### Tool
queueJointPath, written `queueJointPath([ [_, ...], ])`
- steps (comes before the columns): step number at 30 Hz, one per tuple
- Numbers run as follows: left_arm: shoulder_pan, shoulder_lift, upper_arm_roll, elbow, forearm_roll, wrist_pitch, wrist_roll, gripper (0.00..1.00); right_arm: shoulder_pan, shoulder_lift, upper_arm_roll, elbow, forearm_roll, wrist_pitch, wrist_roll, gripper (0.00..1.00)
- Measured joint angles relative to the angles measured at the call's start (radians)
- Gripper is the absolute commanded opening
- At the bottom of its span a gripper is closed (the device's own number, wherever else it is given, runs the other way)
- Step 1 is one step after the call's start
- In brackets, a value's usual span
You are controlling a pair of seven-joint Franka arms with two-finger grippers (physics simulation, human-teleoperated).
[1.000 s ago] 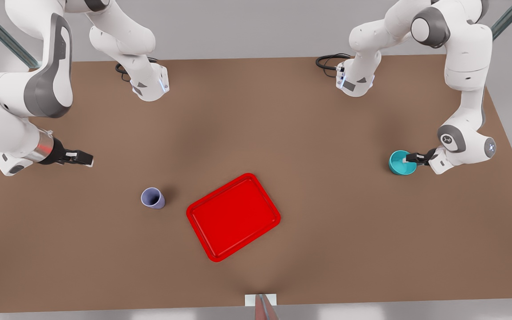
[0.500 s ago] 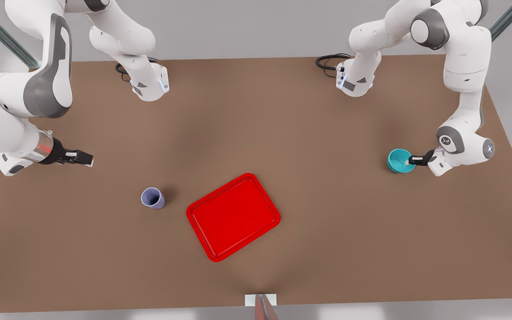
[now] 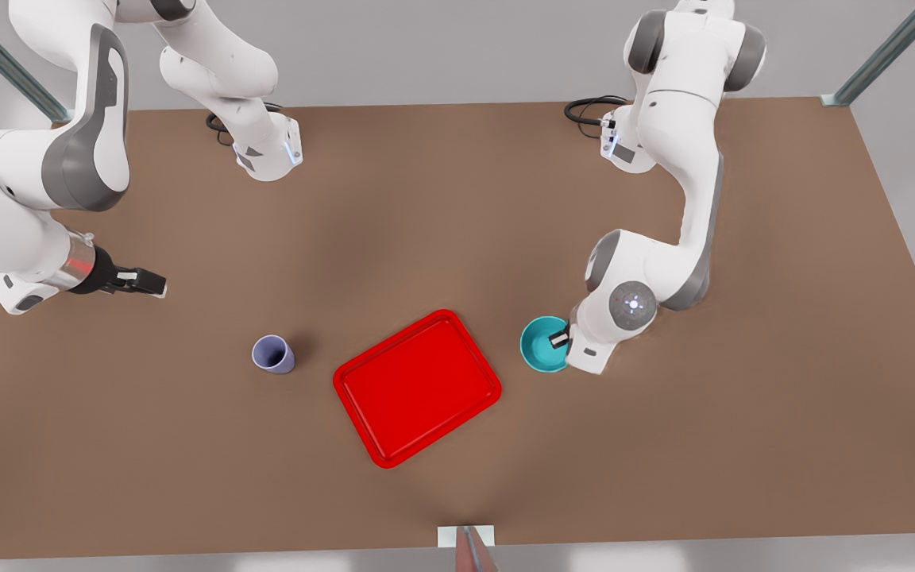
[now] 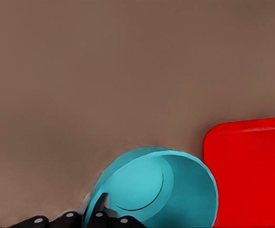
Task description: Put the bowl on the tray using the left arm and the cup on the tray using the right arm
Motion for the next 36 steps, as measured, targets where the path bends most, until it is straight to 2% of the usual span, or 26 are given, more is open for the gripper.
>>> queueJointPath([
  [3,-0.015,0.145,-0.098,0.202,-0.021,0.025,-0.255,0.21,-0.001,0.000,0.001,0.000,0.001,0.002,0.000,1.00],
  [13,-0.081,0.276,-0.127,0.212,-0.161,0.256,-0.280,0.21,-0.001,0.002,0.001,0.000,0.001,0.003,0.000,1.00],
  [14,-0.081,0.282,-0.127,0.212,-0.164,0.256,-0.270,0.51,0.000,0.002,0.000,0.000,0.001,0.003,0.000,1.00],
  [15,-0.081,0.290,-0.127,0.214,-0.173,0.261,-0.255,0.91,-0.003,0.002,0.001,0.000,0.001,0.003,0.000,1.00],
  [16,-0.081,0.298,-0.126,0.214,-0.184,0.267,-0.230,1.00,-0.003,0.002,0.001,0.000,0.001,0.003,0.000,1.00],
  [21,-0.058,0.278,-0.116,0.213,-0.196,0.219,-0.166,1.00,-0.001,0.016,0.000,0.011,0.002,0.005,0.000,1.00],
  [23,-0.033,0.175,-0.112,0.216,-0.106,-0.017,-0.036,1.00,0.000,0.024,0.001,0.017,0.001,0.004,-0.004,1.00],
  [25,0.003,0.055,-0.040,0.214,-0.008,-0.284,0.405,1.00,0.002,0.063,0.002,0.026,0.000,0.047,-0.007,1.00],
  [27,0.151,-0.088,-0.020,0.212,0.047,-0.475,0.719,1.00,0.023,0.099,0.010,0.025,-0.004,0.089,-0.010,1.00],
  [29,0.231,-0.200,0.007,0.211,0.080,-0.552,0.783,1.00,0.064,0.119,0.010,0.019,-0.007,0.089,-0.008,1.00],
  [30,0.248,-0.267,0.060,0.208,0.094,-0.624,0.800,1.00,0.080,0.135,0.010,0.013,-0.006,0.090,-0.008,1.00],
  [31,0.310,-0.372,0.025,0.113,0.105,-0.611,0.802,1.00,0.105,0.153,0.010,-0.002,-0.005,0.118,-0.009,1.00],
  [32,0.401,-0.434,-0.086,0.050,0.130,-0.595,0.799,1.00,0.109,0.159,0.010,-0.030,-0.005,0.142,-0.009,1.00],
  [33,0.398,-0.489,-0.103,-0.047,0.154,-0.524,0.802,1.00,0.108,0.161,0.010,-0.064,-0.005,0.177,-0.009,1.00],
  [36,0.417,-0.478,-0.098,-0.042,0.195,-0.526,0.801,1.00,0.107,0.209,0.010,-0.129,-0.006,0.310,-0.008,1.00],
])
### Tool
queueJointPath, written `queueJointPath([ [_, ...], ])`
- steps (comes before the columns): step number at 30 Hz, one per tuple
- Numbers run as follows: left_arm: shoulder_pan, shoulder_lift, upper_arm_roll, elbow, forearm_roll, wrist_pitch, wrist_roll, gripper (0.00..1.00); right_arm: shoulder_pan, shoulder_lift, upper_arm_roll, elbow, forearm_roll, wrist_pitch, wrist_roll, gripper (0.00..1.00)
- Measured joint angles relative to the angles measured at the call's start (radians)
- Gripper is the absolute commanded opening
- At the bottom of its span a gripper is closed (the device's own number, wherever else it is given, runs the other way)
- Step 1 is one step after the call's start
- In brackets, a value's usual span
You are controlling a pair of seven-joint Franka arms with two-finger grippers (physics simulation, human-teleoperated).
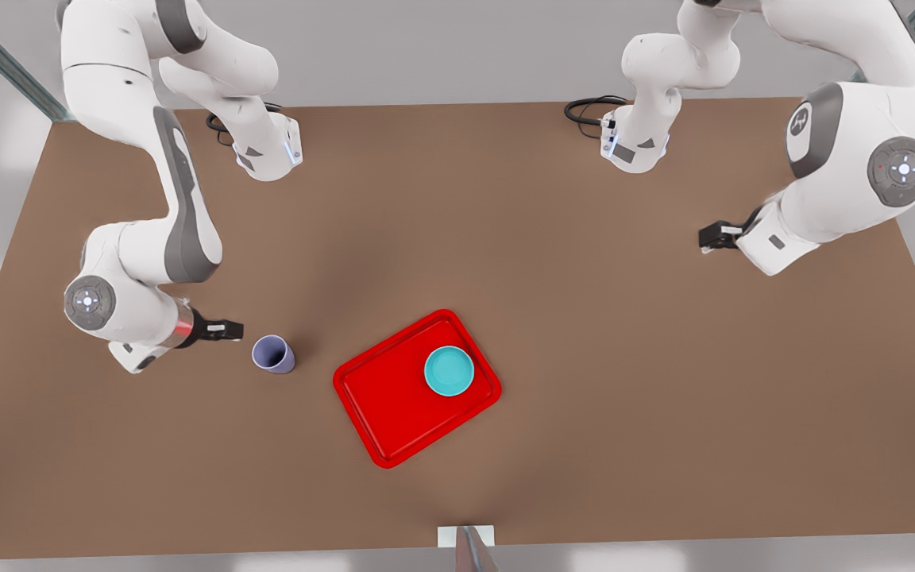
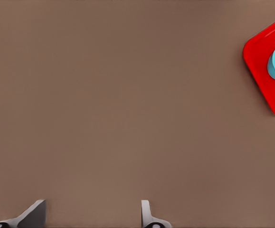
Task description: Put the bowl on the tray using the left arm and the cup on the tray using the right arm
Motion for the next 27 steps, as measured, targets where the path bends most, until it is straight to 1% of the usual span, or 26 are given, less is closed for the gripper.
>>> queueJointPath([
  [4,-0.006,-0.001,-0.005,0.000,0.015,-0.022,-0.004,1.00,-0.002,0.077,-0.002,0.002,-0.001,0.026,0.003,1.00],
  [8,-0.007,-0.001,-0.002,0.000,0.013,-0.023,-0.002,1.00,-0.007,0.115,-0.002,0.002,0.006,0.077,0.015,1.00],
  [11,-0.007,-0.001,-0.002,0.000,0.012,-0.023,-0.001,1.00,0.018,0.108,0.001,-0.028,0.014,0.083,0.014,1.00],
  [13,-0.007,-0.001,-0.002,0.000,0.011,-0.023,-0.001,1.00,0.010,0.099,0.023,-0.062,0.020,0.100,0.013,1.00],
  [26,-0.006,0.004,-0.001,0.000,0.010,-0.023,-0.002,1.00,0.000,0.178,0.010,-0.082,0.019,0.198,0.011,1.00],
  [27,-0.008,0.004,-0.001,0.000,0.010,-0.023,-0.002,1.00,-0.005,0.179,0.009,-0.101,0.019,0.221,0.011,0.97],
])
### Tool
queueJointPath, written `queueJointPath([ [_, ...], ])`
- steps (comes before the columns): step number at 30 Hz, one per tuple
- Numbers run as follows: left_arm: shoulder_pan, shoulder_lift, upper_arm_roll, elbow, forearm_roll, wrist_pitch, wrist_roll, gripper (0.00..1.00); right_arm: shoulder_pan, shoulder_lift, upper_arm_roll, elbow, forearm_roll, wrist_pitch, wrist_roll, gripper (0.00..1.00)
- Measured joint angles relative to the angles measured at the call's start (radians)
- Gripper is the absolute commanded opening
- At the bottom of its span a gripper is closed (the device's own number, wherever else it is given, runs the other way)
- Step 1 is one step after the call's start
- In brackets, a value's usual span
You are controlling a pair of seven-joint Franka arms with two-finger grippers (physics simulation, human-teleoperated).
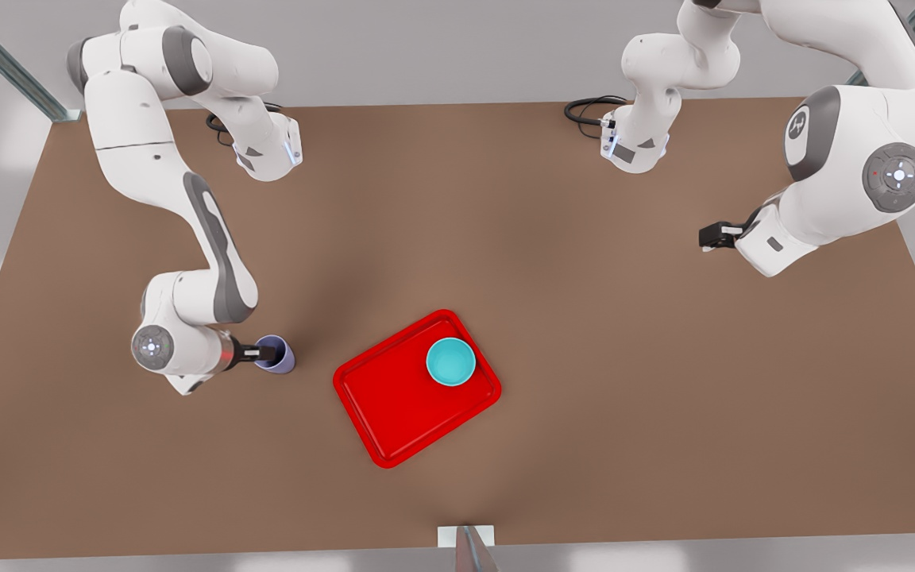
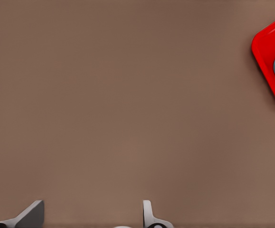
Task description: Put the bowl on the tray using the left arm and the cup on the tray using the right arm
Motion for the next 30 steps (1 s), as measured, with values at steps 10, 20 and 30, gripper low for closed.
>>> queueJointPath([
  [10,0.001,0.002,-0.001,0.000,0.000,0.000,0.000,1.00,0.002,0.020,0.011,-0.002,0.001,0.008,0.002,0.21],
  [20,0.001,0.002,0.001,0.000,0.000,0.000,-0.002,1.00,0.000,0.011,0.029,0.002,0.009,0.007,0.003,0.21],
  [30,0.001,0.003,0.001,0.000,0.000,0.000,-0.002,1.00,0.182,0.029,0.054,0.188,0.119,-0.040,0.176,0.21],
])
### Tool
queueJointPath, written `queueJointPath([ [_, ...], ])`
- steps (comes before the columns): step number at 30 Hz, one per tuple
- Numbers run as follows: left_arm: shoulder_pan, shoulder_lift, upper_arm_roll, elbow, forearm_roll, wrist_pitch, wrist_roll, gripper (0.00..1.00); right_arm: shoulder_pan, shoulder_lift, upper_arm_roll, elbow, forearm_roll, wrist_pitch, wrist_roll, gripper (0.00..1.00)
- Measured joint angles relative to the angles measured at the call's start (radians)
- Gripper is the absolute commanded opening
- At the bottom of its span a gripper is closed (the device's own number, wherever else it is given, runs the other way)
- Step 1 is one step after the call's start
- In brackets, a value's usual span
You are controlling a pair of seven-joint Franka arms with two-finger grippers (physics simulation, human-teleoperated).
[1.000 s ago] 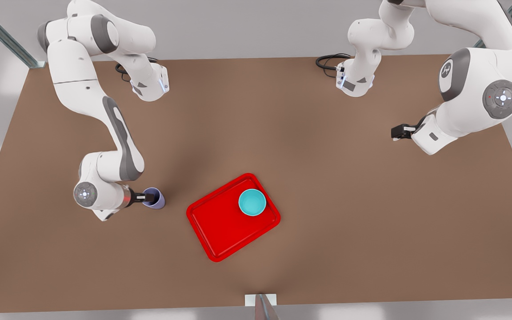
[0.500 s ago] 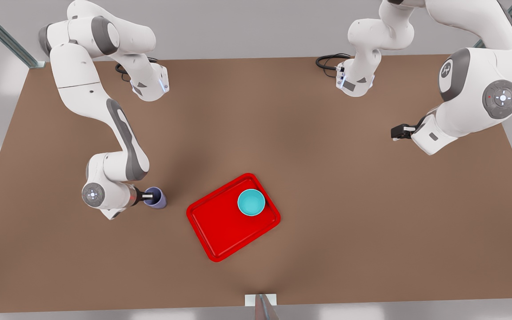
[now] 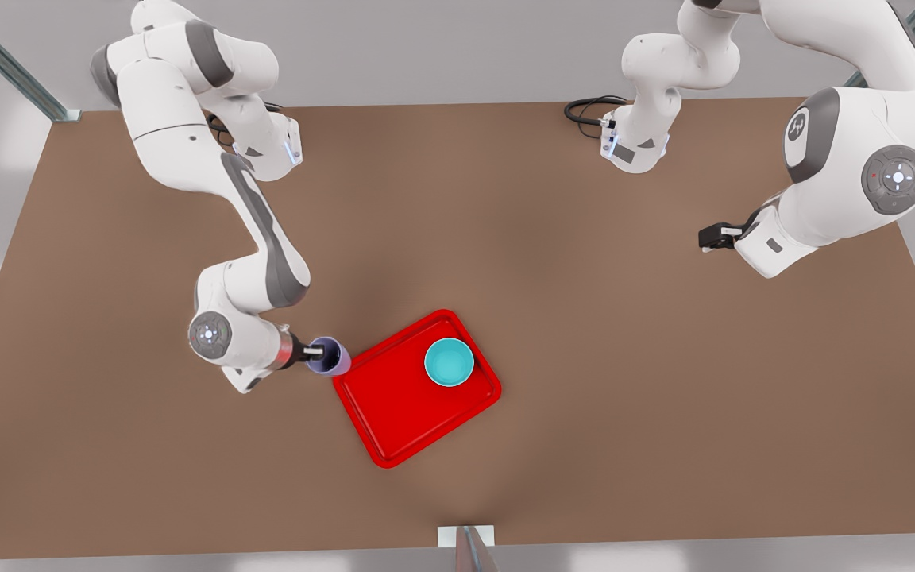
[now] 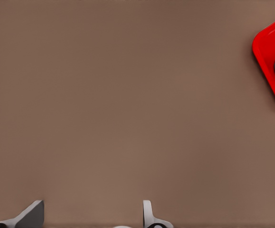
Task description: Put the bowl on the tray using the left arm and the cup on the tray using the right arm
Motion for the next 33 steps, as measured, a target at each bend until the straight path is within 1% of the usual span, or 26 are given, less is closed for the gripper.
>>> queueJointPath([
  [1,0.000,0.000,0.000,0.000,0.000,0.000,0.000,1.00,0.040,0.047,0.000,0.078,0.003,-0.017,0.045,0.21],
  [3,0.000,0.000,0.000,0.000,0.001,0.000,0.000,1.00,0.067,0.181,-0.007,0.290,0.002,-0.101,0.050,0.21],
  [4,0.000,0.000,0.000,0.000,0.001,0.000,0.001,1.00,0.109,0.234,-0.028,0.359,0.002,-0.109,0.049,0.21],
  [6,0.000,0.000,0.000,0.000,0.001,0.001,0.002,1.00,0.148,0.335,-0.040,0.478,0.003,-0.117,0.049,0.21],
  [7,0.000,0.000,0.000,0.000,0.001,0.000,0.002,1.00,0.161,0.385,-0.041,0.563,0.003,-0.153,0.045,0.21],
  [9,0.000,0.002,0.000,0.000,0.001,0.001,0.002,1.00,0.166,0.423,-0.047,0.586,0.002,-0.152,0.035,0.21],
  [12,0.000,0.002,0.000,0.000,0.001,0.002,0.002,1.00,0.166,0.425,-0.050,0.583,-0.003,-0.153,-0.026,0.21],
  [13,0.000,0.002,0.000,0.000,0.000,0.001,0.000,1.00,0.166,0.426,-0.049,0.582,-0.003,-0.153,-0.025,0.24],
  [14,0.000,0.002,0.000,0.000,0.000,0.001,0.000,1.00,0.166,0.425,-0.049,0.581,-0.008,-0.162,-0.022,0.67],
  [15,0.000,0.002,0.000,0.000,0.000,0.000,0.000,1.00,0.167,0.423,-0.049,0.581,-0.013,-0.161,-0.014,1.00],
  [20,0.000,0.002,0.000,0.000,0.000,0.001,0.000,1.00,0.181,0.423,-0.038,0.572,-0.058,-0.164,-0.022,1.00],
  [21,0.000,0.003,0.000,0.000,0.000,0.002,0.000,1.00,0.181,0.420,-0.035,0.574,-0.053,-0.200,-0.009,1.00],
  [23,0.000,0.003,0.000,0.000,0.000,0.002,0.000,1.00,0.179,0.418,-0.034,0.581,-0.042,-0.345,-0.015,1.00],
  [24,0.000,0.002,0.000,0.000,0.000,0.002,0.000,1.00,0.176,0.417,-0.040,0.583,0.026,-0.393,-0.022,1.00],
  [25,0.000,0.002,0.000,0.000,0.000,0.002,0.000,1.00,0.172,0.418,-0.046,0.583,0.065,-0.398,-0.024,1.00],
  [28,0.000,0.002,0.000,0.001,0.000,0.001,0.000,1.00,0.172,0.422,-0.042,0.584,0.069,-0.366,-0.014,1.00],
  [30,0.000,0.002,0.000,0.001,0.000,0.002,0.000,1.00,0.174,0.423,-0.044,0.584,0.067,-0.272,-0.011,1.00],
  [31,0.000,0.002,0.000,0.001,0.000,0.002,0.000,1.00,0.174,0.423,-0.046,0.583,0.055,-0.255,-0.012,1.00],
  [33,0.000,0.002,0.000,0.001,0.000,0.002,0.000,1.00,0.175,0.417,-0.045,0.583,0.043,-0.272,-0.009,1.00],
])
